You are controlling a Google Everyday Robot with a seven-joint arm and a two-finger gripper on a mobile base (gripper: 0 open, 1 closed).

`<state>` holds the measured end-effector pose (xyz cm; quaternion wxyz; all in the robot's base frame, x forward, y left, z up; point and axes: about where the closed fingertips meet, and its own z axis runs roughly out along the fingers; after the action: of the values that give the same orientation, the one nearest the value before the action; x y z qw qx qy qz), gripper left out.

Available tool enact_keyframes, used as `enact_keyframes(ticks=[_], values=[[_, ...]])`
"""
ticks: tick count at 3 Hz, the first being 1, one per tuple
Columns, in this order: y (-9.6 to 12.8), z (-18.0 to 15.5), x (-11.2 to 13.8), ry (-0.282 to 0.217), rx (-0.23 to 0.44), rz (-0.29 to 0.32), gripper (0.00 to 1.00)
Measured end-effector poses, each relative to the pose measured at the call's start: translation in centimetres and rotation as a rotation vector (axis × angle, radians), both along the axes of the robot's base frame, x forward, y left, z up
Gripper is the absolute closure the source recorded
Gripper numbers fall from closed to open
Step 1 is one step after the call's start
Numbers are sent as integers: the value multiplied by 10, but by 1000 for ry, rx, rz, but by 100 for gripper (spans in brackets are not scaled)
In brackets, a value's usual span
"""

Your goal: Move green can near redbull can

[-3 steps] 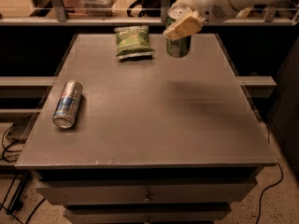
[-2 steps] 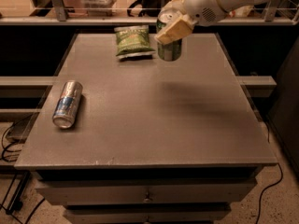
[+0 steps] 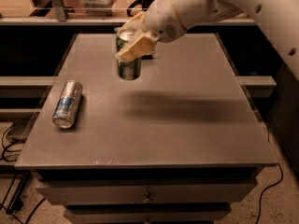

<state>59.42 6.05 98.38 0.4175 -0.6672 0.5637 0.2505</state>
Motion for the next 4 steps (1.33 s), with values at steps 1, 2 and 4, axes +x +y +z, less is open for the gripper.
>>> enact_keyframes(ticks=[1, 2, 4], values=[[43, -2, -31, 62, 63, 138, 100], [46, 0, -34, 65, 71, 146, 100], [73, -25, -43, 124, 76, 223, 100]])
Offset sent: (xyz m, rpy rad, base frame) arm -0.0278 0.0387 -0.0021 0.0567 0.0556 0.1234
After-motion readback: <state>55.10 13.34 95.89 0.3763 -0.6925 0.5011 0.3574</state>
